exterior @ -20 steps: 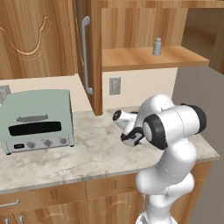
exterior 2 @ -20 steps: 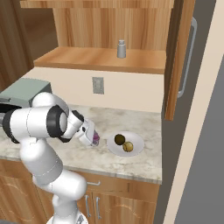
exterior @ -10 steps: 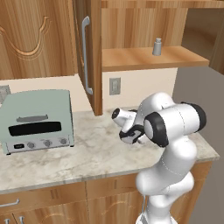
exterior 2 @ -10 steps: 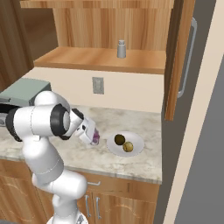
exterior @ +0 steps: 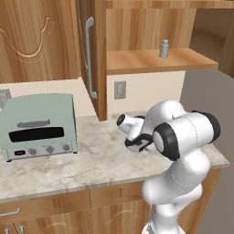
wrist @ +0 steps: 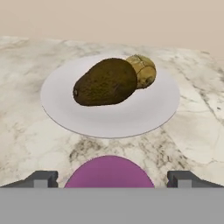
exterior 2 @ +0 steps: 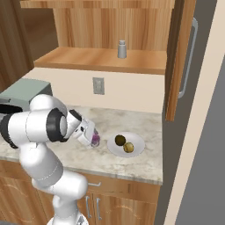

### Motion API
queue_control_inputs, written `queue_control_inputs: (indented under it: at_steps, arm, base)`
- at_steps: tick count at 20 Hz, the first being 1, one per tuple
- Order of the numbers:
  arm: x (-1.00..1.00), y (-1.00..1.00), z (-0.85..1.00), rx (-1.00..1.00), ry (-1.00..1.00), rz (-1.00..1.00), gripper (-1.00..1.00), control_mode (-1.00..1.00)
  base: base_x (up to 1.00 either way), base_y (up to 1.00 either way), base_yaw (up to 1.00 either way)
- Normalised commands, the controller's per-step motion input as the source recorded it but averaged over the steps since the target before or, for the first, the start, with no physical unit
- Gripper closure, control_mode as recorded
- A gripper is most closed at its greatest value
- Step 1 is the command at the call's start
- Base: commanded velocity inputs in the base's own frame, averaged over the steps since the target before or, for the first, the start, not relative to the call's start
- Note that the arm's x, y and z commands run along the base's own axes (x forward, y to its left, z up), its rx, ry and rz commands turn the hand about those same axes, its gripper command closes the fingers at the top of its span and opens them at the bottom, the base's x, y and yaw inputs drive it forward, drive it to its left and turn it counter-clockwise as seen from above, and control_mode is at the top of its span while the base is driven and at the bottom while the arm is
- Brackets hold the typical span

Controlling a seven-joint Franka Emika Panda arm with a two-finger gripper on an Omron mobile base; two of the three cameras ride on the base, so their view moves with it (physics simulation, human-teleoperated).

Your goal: Pick the avocado and bread from the counter and place them on the plate. Then pick the jam from the cabinet and place it next to the plate. Lastly close the cabinet door.

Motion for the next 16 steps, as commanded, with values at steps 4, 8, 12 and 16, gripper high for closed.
queue_control_inputs:
  at_steps: [4, 8, 12, 16]
  arm:
    - [-0.36, 0.04, 0.00, -0.01, -0.12, 0.00, -1.00, -1.00]
    - [-0.32, 0.14, 0.15, 0.00, -0.19, 0.00, -1.00, -1.00]
    - [-0.38, 0.21, 0.34, -0.01, -0.24, 0.00, -1.00, -1.00]
    - [-0.51, 0.18, 0.46, 0.00, -0.18, 0.00, -1.00, -1.00]
  base:
    - [0.00, 0.00, 0.00]
    - [0.00, 0.00, 0.00]
    - [0.00, 0.00, 0.00]
    - [0.00, 0.00, 0.00]
